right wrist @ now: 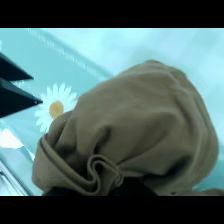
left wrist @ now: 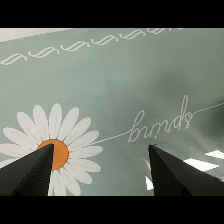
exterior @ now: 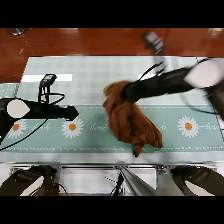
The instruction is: Fold the shirts.
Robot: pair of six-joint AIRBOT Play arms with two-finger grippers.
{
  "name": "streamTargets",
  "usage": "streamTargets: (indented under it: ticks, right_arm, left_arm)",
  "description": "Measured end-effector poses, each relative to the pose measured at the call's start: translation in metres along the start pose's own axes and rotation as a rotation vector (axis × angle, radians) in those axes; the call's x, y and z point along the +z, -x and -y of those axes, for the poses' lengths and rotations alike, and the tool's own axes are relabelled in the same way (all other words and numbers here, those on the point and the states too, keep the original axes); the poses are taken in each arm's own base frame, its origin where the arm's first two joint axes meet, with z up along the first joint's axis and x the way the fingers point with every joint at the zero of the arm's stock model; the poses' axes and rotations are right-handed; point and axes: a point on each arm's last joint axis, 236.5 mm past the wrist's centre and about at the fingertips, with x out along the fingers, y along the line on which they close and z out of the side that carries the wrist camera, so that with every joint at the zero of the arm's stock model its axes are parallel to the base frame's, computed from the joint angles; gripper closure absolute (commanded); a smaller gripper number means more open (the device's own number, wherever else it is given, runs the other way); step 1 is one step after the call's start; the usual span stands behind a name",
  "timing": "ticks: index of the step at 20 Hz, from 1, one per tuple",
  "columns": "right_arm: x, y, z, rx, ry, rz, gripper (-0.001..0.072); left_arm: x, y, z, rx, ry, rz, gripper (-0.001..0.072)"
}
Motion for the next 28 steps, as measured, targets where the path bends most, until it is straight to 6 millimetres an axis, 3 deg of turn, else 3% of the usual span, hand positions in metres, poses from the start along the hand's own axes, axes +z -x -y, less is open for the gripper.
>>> streamTargets:
  ticks: [1,2,3,5,7,9,11,13,15,17,21,22,23,24,28]
  right_arm:
    - [-0.011,-0.022,-0.003,0.025,-0.031,-0.035,0.0567]
    - [-0.022,-0.043,-0.006,0.047,-0.065,-0.067,0.036]
    - [-0.031,-0.06,-0.01,0.069,-0.098,-0.091,0.0074]
    - [-0.039,-0.077,-0.01,0.089,-0.148,-0.115,0.0079]
    - [-0.031,-0.072,0.006,0.084,-0.193,-0.1,0.008]
    - [-0.011,-0.041,0.037,0.055,-0.241,-0.04,0.0081]
    - [0.003,0.009,0.084,-0.032,-0.279,0.036,0.0081]
    - [-0.003,0.066,0.139,-0.18,-0.318,0.095,0.0091]
    - [-0.034,0.113,0.187,-0.331,-0.405,0.13,0.0091]
    - [-0.084,0.133,0.215,-0.416,-0.529,0.124,0.0091]
    - [-0.176,0.108,0.215,-0.396,-0.713,0.053,0.0091]
    - [-0.193,0.098,0.21,-0.373,-0.742,0.033,0.0091]
    - [-0.205,0.09,0.205,-0.352,-0.764,0.022,0.0091]
    - [-0.216,0.082,0.2,-0.328,-0.784,0.007,0.0091]
    - [-0.236,0.064,0.183,-0.249,-0.832,-0.021,0.0091]
  left_arm:
    - [0.0,0.0,0.0,0.0,0.0,-0.001,0.0006]
    - [0.0,0.0,0.0,0.0,0.0,0.0,0.0007]
    - [0.0,0.0,0.0,0.0,0.0,0.0,0.0006]
    - [-0.001,0.0,0.0,-0.001,0.0,-0.003,0.0006]
    - [-0.005,0.0,0.0,-0.001,0.0,-0.021,0.0006]
    - [-0.013,0.0,-0.001,0.003,-0.004,-0.055,0.0006]
    - [-0.021,0.001,-0.003,0.011,-0.01,-0.087,0.0007]
    - [-0.024,0.001,-0.004,0.014,-0.005,-0.103,0.0007]
    - [-0.024,-0.002,0.0,-0.003,0.035,-0.11,0.0007]
    - [-0.02,-0.013,0.013,-0.066,0.09,-0.114,0.0007]
    - [-0.016,-0.049,0.049,-0.26,0.202,-0.175,0.001]
    - [-0.019,-0.059,0.053,-0.291,0.219,-0.206,0.0124]
    - [-0.023,-0.069,0.056,-0.32,0.238,-0.236,0.0557]
    - [-0.027,-0.076,0.057,-0.336,0.24,-0.262,0.0687]
    - [-0.038,-0.087,0.066,-0.403,0.202,-0.32,0.0686]
